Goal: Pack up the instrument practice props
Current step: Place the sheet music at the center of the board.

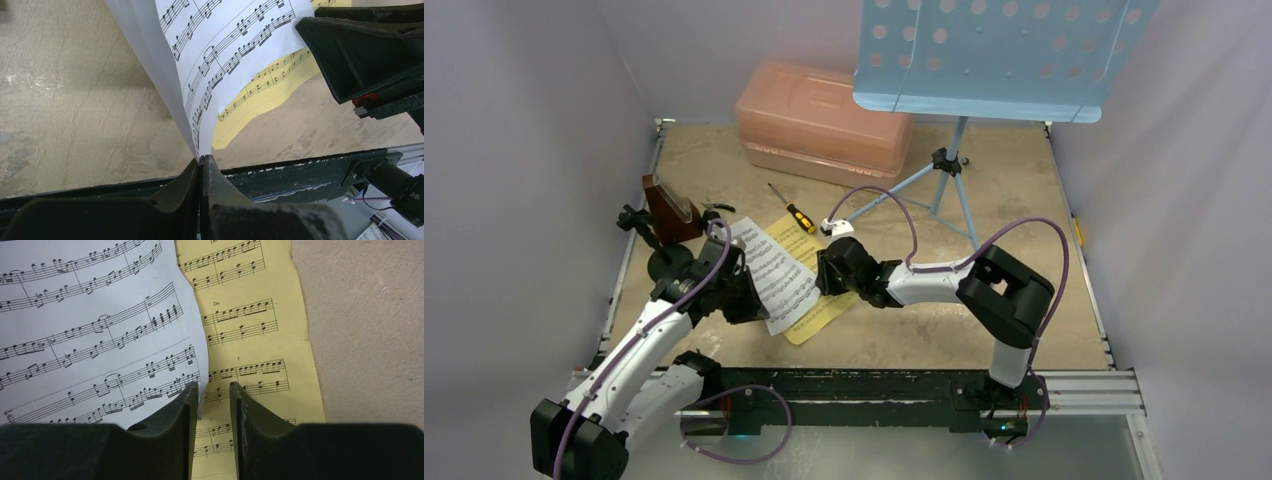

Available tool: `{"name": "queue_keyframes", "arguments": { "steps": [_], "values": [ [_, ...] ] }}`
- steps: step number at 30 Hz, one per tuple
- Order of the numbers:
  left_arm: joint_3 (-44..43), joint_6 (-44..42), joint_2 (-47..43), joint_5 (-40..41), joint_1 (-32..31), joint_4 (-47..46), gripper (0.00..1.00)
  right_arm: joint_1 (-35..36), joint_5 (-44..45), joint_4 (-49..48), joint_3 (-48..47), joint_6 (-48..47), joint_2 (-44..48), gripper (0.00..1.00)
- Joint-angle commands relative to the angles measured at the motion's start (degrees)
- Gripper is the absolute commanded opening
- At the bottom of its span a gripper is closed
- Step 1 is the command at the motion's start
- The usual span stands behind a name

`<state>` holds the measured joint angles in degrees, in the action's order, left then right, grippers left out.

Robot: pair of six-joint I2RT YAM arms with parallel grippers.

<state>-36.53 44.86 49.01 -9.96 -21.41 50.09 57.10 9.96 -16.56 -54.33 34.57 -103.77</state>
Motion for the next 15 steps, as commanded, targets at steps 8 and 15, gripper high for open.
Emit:
{"name": "queue_keyframes", "arguments": {
  "steps": [8,15],
  "values": [
    [1.36,-0.91,0.42,0.60,-0.21,-2.47,0.00,0.66,0.64,0.37,-1.89,0.38,0.95,0.00],
    [1.20,-1.27,0.61,1.06,-0.19,-2.10,0.00,0.72,4.07,3.65,0.49,0.70,5.55,0.00]
  ]
}}
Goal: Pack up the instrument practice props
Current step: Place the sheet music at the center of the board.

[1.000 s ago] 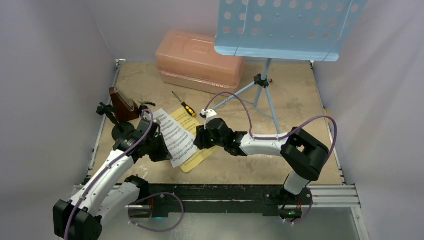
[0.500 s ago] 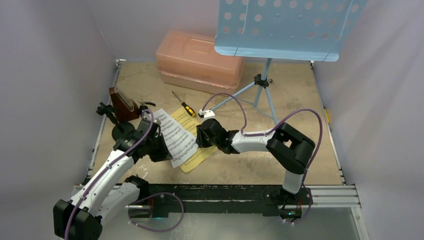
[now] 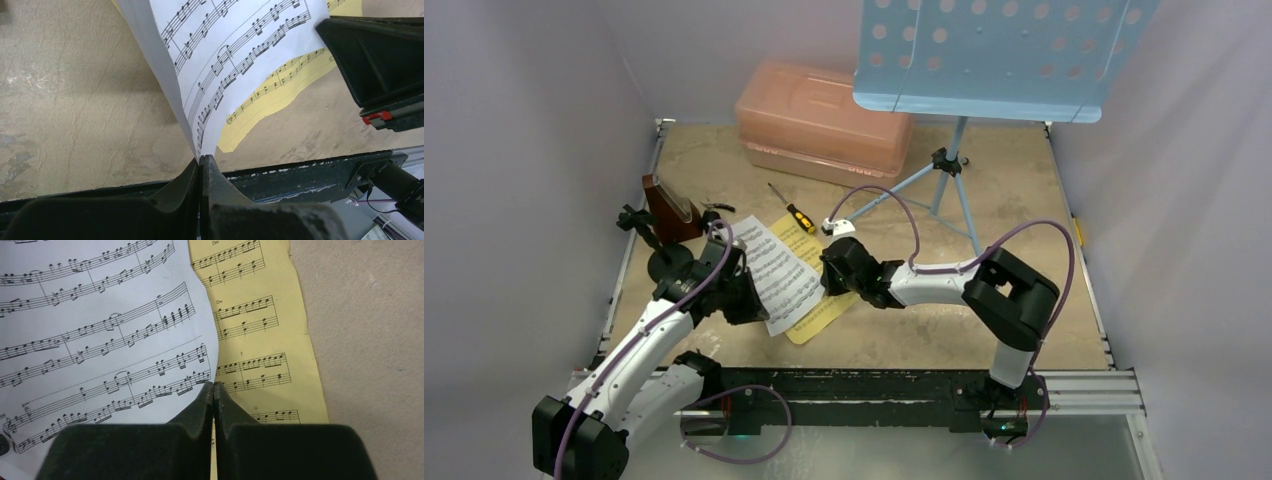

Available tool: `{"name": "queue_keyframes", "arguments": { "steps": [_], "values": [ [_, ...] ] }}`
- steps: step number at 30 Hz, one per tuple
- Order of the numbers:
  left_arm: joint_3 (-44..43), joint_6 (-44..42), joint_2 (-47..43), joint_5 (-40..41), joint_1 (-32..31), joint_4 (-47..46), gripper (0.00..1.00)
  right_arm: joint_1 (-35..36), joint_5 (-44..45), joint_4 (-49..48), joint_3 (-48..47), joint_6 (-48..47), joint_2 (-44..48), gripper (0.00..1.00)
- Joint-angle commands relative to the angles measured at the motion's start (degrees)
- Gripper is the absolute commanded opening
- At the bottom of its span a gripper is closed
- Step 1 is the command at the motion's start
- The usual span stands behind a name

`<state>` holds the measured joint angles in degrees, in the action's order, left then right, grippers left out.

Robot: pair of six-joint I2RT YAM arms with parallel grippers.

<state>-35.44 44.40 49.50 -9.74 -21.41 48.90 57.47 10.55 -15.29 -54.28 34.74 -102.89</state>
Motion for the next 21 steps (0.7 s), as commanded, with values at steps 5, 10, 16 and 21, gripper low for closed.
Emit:
{"name": "queue_keyframes", "arguments": {
  "steps": [5,10,16,21],
  "values": [
    [-0.32,-1.31,0.80,-0.61,-0.22,-0.92,0.00,0.34,4.83,5.16,2.01,0.77,6.65,0.00],
    [-0.20,-1.35,0.96,-3.18,-0.21,-1.46,0.00,0.36,5.41,6.50,3.09,1.11,7.63,0.00],
    [-0.04,-1.07,0.80,-6.14,-0.21,-2.74,0.00,0.35,8.42,9.10,4.30,1.06,9.12,0.00],
    [1.74,-0.66,1.01,-8.80,-0.23,-4.68,0.00,0.31,11.25,10.86,5.16,0.07,10.19,0.00]
  ]
}}
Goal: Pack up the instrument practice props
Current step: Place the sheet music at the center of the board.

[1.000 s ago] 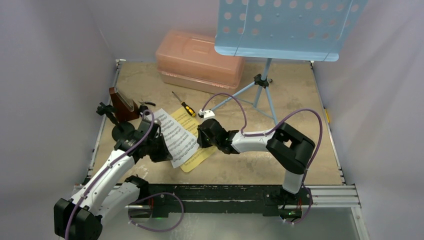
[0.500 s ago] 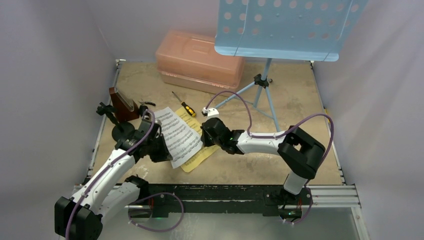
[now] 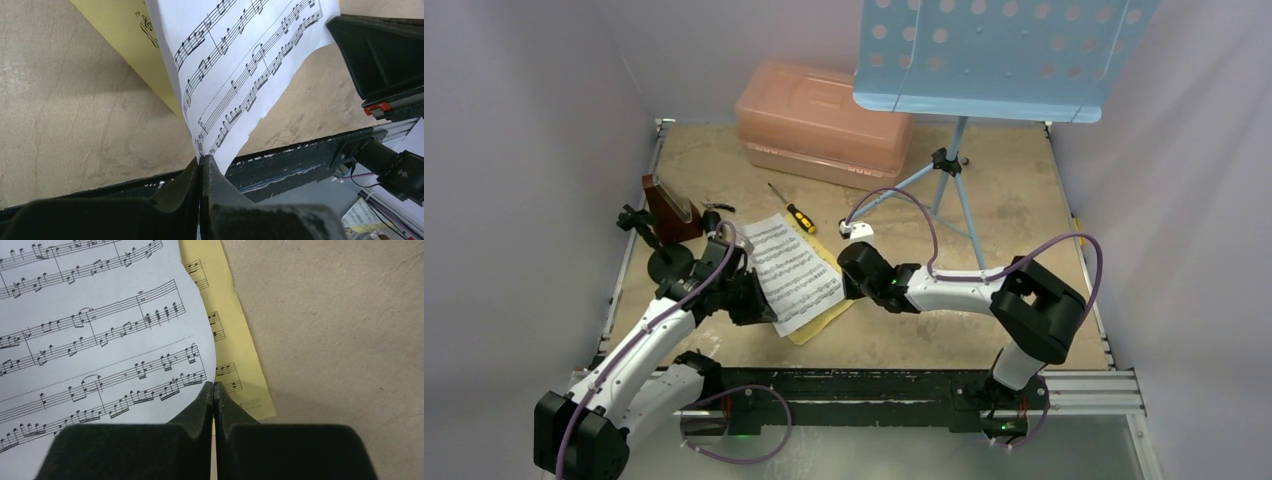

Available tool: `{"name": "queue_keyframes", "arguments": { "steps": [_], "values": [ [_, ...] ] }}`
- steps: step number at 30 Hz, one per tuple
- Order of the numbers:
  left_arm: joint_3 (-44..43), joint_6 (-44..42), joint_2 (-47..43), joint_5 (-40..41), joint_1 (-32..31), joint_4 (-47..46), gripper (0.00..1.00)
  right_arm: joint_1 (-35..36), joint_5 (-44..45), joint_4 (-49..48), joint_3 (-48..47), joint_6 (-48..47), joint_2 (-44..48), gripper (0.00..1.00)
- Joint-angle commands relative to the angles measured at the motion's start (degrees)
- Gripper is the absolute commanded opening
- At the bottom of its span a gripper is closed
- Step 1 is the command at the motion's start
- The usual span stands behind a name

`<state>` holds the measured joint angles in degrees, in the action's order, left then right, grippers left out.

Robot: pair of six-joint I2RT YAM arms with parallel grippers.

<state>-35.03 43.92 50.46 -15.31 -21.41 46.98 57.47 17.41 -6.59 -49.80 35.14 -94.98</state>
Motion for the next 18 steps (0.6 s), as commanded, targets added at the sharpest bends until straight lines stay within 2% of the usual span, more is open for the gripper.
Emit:
{"name": "queue_keyframes", "arguments": {
  "steps": [1,3,5,12,18],
  "values": [
    [1.74,-0.05,0.08,-3.38,-0.25,-2.99,0.00,0.25,5.00,2.51,0.75,-0.57,2.34,0.00],
    [2.34,0.24,0.03,-3.41,-0.32,-3.08,0.00,0.23,5.85,3.12,0.63,-1.08,2.34,0.00],
    [2.68,0.31,-0.20,-3.37,-0.28,-3.05,0.06,0.25,6.50,3.42,0.52,-1.62,2.34,0.00],
    [-0.66,-1.39,-0.28,1.86,-0.30,0.50,0.53,-0.02,7.25,3.62,0.49,-2.52,1.91,0.00],
    [-5.98,-4.33,0.53,8.36,-0.28,4.25,0.73,-0.02,6.95,3.99,0.64,-2.66,1.60,0.00]
  ]
}}
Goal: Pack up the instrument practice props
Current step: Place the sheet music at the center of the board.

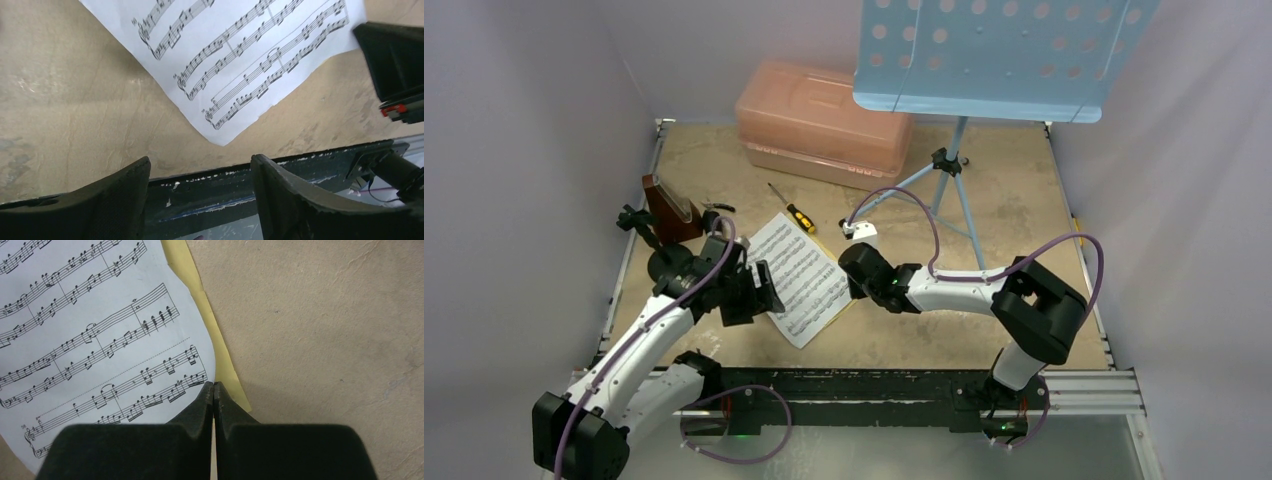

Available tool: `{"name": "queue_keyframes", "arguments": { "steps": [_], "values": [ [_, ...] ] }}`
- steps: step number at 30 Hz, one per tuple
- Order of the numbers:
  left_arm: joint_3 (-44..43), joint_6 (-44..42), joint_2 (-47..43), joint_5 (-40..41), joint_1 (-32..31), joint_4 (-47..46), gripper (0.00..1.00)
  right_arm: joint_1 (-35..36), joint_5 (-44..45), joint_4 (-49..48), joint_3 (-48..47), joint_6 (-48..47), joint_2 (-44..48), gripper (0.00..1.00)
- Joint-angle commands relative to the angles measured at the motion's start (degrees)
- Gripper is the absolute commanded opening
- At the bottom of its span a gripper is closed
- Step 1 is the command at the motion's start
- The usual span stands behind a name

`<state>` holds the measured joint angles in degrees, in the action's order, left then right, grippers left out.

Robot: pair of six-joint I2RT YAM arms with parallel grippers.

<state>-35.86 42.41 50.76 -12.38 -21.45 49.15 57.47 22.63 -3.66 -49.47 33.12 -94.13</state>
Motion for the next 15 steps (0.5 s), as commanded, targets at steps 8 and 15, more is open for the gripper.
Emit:
{"name": "queue_keyframes", "arguments": {
  "steps": [8,15],
  "values": [
    [-7.40,-3.52,1.61,10.77,-0.17,1.38,0.77,0.00,3.20,3.02,1.32,0.97,2.37,0.00],
    [-4.47,-2.11,2.18,10.17,-0.17,-3.00,0.78,0.00,4.88,4.68,0.67,1.82,2.72,0.15]
  ]
}}
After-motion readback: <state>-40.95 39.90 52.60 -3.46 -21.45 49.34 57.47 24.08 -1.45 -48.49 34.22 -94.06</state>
